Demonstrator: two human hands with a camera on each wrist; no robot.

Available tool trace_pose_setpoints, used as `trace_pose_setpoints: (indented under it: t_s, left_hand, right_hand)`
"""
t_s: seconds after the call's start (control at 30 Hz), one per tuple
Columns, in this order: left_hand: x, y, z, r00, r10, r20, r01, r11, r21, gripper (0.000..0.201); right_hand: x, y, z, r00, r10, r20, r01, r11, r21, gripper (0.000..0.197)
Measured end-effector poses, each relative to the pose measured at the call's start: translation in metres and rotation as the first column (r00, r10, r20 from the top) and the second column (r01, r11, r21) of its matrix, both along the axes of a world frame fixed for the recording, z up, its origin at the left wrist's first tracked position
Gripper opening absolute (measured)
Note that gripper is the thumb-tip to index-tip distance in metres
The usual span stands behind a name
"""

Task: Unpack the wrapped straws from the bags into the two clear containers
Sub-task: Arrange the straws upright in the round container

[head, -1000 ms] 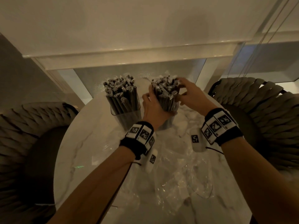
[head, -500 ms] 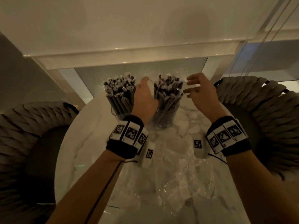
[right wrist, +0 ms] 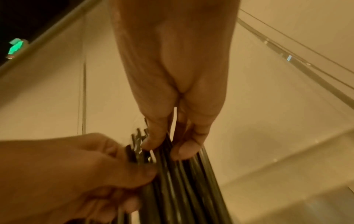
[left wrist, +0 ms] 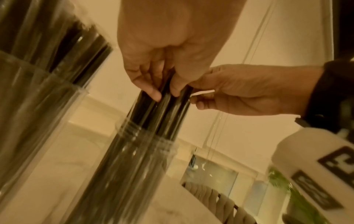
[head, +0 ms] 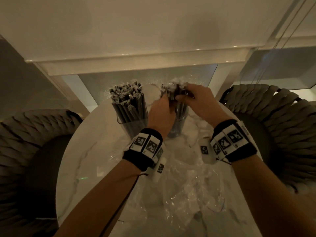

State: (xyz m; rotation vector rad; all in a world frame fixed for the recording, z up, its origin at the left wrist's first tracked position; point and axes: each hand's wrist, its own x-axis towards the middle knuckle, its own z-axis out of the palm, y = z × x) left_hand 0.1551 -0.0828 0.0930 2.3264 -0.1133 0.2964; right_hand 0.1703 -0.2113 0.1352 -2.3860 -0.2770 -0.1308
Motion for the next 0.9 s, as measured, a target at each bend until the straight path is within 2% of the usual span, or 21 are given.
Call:
trace_pose_setpoints:
  t_s: [0.07, 0.13, 0.27, 0.3, 0.37, 0.43, 0.5, 0.67, 0.8, 0.9]
  left_hand:
    - [0.006, 0.009, 0.01, 0.999, 0.037, -0.015, -0.036, 0.998, 0.053, 0.021]
    - [0.014, 0.015, 0.017, 0.991, 0.057, -0.121, -0.041, 0.991, 0.131, 0.024]
    - [0.023, 0.012, 0.005, 0.957, -0.018, -0.29, 0.093, 0.965, 0.245, 0.024]
    - [0.023, 0.011, 0.0, 0.957, -0.008, -0.29, 0.074, 0.973, 0.217, 0.024]
    - [0.014, 0.011, -0.007, 0.973, 0.034, -0.228, -0.018, 0.997, 0.069, 0.024]
    - [0.0, 0.011, -0.011, 0.984, 0.13, -0.119, -0.14, 0.987, -0.079, 0.025]
    - [-0.016, 0.01, -0.016, 0.982, 0.16, -0.1, -0.176, 0.967, -0.183, 0.028]
    - [-0.022, -0.002, -0.025, 0.977, 0.075, -0.202, -0.106, 0.983, -0.147, 0.044]
    - [-0.005, 0.003, -0.027, 0.986, 0.053, -0.161, -0.065, 0.995, -0.069, 0.025]
    - [0.002, 0.004, -0.021, 0.983, 0.034, -0.183, -0.038, 0.999, -0.019, 0.022]
  right_hand:
    - [0.008, -0.005, 0.012, 0.997, 0.064, -0.043, -0.065, 0.998, -0.015, 0.019]
    - [0.013, -0.007, 0.014, 0.984, 0.128, -0.122, -0.133, 0.991, -0.033, 0.015]
    - [0.013, 0.003, -0.005, 0.98, 0.124, -0.156, -0.146, 0.98, -0.138, 0.013]
    - [0.011, 0.006, -0.012, 0.986, 0.095, -0.14, -0.115, 0.983, -0.145, 0.015]
    - [0.007, 0.008, -0.025, 0.993, 0.041, -0.111, -0.058, 0.986, -0.154, 0.017]
    - [0.001, 0.006, -0.035, 0.995, 0.011, -0.098, -0.025, 0.99, -0.138, 0.016]
    - [-0.004, 0.002, -0.041, 0.996, -0.011, -0.084, 0.003, 0.996, -0.094, 0.018]
    - [-0.013, 0.006, -0.048, 0.997, 0.041, -0.061, -0.043, 0.999, -0.023, 0.02]
    - [-0.008, -0.002, -0.041, 0.994, 0.088, -0.068, -0.095, 0.988, -0.12, 0.019]
    - [0.003, -0.011, -0.033, 0.989, 0.071, -0.126, -0.094, 0.977, -0.19, 0.019]
